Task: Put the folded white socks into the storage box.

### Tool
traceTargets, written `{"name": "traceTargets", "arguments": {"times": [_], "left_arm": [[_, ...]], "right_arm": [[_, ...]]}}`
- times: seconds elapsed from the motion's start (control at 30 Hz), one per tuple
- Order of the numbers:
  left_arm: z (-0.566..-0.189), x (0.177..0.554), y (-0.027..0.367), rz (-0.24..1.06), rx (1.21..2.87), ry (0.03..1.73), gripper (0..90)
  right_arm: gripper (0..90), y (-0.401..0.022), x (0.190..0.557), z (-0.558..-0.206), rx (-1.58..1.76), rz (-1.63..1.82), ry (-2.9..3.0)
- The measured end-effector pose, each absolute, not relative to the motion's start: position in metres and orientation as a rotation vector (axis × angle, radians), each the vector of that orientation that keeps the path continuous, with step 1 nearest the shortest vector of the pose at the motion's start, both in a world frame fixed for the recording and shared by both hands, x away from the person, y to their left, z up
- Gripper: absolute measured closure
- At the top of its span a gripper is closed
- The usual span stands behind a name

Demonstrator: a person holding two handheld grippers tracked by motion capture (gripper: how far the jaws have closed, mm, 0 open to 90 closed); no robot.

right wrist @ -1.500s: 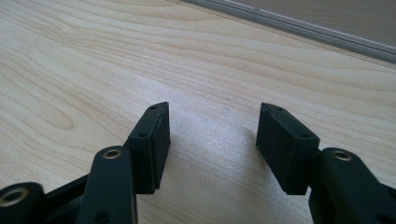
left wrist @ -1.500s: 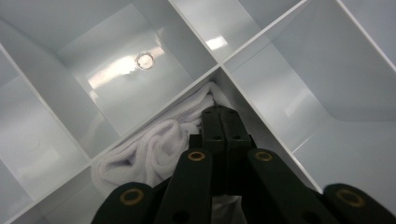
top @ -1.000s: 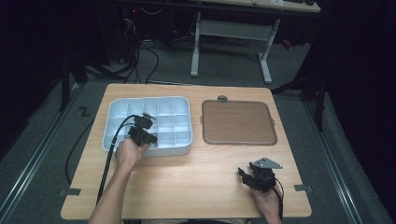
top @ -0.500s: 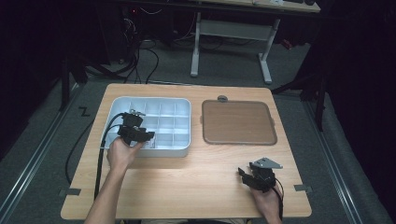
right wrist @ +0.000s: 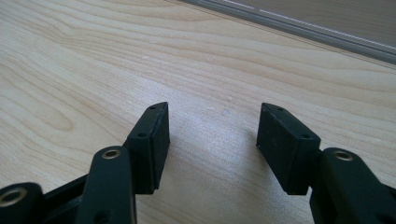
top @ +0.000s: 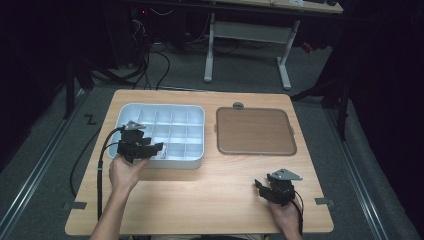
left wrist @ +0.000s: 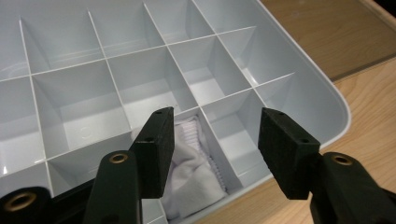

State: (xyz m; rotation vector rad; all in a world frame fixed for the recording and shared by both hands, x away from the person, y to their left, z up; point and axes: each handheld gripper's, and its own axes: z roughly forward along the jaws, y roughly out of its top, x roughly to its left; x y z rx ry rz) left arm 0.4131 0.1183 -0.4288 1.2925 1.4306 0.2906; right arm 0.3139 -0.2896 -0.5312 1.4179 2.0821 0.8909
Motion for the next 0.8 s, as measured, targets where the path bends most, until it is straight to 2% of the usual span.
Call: {"name": "traceTargets", "arguments": {"times": [0.37,0.8], "left_arm": [[-0.427,0.387,0.120,0.279,1.252,1.386,43.6],[-0.432,0.366,0.108,0.265,1.281,1.320,41.2]], "right_arm": [[44.7,-0.290,0.314,-0.531,1.419,0.892,2.081],[44.7,-0.290,0.314,-0.531,1.416,0.891,2.083]]}}
